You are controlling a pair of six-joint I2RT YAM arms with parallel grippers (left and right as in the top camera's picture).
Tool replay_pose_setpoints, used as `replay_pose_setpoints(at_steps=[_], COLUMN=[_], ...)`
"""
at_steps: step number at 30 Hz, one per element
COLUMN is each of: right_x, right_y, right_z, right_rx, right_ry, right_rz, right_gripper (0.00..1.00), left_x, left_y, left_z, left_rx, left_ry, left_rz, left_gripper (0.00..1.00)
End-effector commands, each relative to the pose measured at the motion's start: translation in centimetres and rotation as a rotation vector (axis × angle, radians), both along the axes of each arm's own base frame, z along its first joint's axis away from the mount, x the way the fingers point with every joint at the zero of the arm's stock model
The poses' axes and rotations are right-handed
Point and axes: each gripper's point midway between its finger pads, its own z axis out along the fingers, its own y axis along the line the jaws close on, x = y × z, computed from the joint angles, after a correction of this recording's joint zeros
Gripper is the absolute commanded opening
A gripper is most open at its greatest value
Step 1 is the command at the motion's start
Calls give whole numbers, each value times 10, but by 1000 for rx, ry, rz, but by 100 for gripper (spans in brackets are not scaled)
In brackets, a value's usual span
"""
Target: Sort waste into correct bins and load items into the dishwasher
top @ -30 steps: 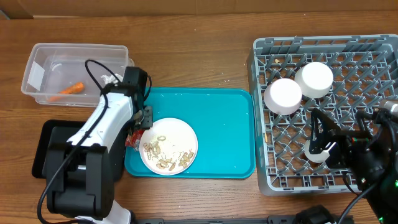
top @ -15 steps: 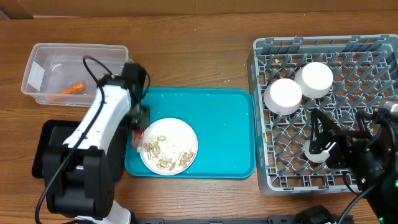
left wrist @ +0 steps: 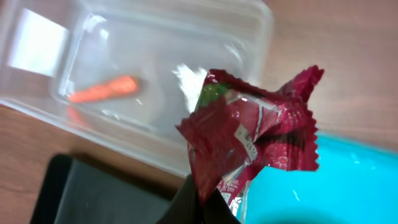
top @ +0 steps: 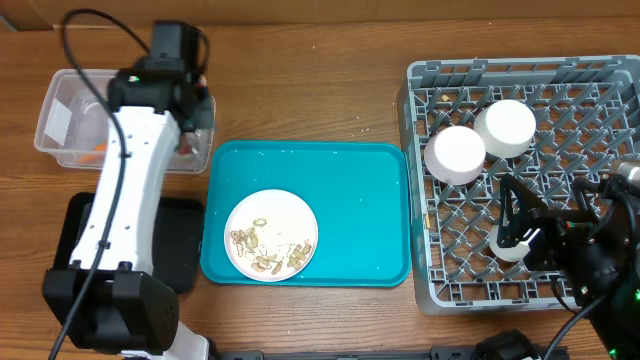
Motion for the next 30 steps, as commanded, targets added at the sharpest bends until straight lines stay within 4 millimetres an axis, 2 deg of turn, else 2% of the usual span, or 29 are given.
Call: replay_pose_setpoints(at_steps=[1, 2, 3, 4, 5, 6, 7, 8, 9, 10, 11, 13, 15, 18, 22, 26, 28, 30], right_x=[0, 0, 0, 0, 0, 0, 0, 0, 0, 0, 0, 0, 0, 0, 0, 0, 0, 0], right_y=[-3, -3, -3, -3, -3, -3, -3, -3, -3, -3, -3, -3, -3, -3, -3, -3, -3, -3], right_z=[4, 4, 4, 4, 4, 4, 4, 4, 4, 4, 4, 4, 4, 4, 4, 4, 4, 4], right_rx=[1, 1, 1, 1, 1, 1, 1, 1, 1, 1, 1, 1, 1, 1, 1, 1, 1, 1], right_ry=[-13, -13, -13, -13, -13, -13, -13, -13, -13, -13, -13, -13, -13, -13, -13, -13, -13, -13], right_rz=[-14, -14, -14, -14, -14, -14, -14, -14, -14, -14, -14, -14, -14, -14, -14, -14, -14, -14], right_gripper=[100, 100, 100, 100, 100, 100, 100, 100, 100, 100, 100, 100, 100, 100, 100, 100, 100, 100], left_x=[7, 8, 8, 8, 9, 10, 12, 15, 15, 15, 14, 9, 5, -4, -23, -44, -53, -58], left_y=[36, 43, 48, 52, 54, 55, 55, 54, 52, 50, 45, 30, 6, -28, -72, -119, -133, -138], left_z=[1, -1, -4, -7, -10, -13, -16, -18, -19, -20, -19, -17, -10, 4, 21, 19, 16, 15], left_rx=[36, 37, 37, 28, 12, -11, -32, -55, -75, -91, -111, -184, -267, -336, -317, -289, -244, -188], left_ry=[-25, -22, -18, -13, -9, -9, -12, -16, -16, -13, -8, 7, 21, 18, 35, 105, 136, 151], left_rz=[87, 101, 113, 121, 124, 123, 120, 115, 107, 92, 72, 34, -61, -181, -314, -430, -470, -459], left_gripper=[7, 11, 23, 46, 63, 74, 79, 77, 69, 54, 48, 40, 36, 38, 43, 45, 48, 50])
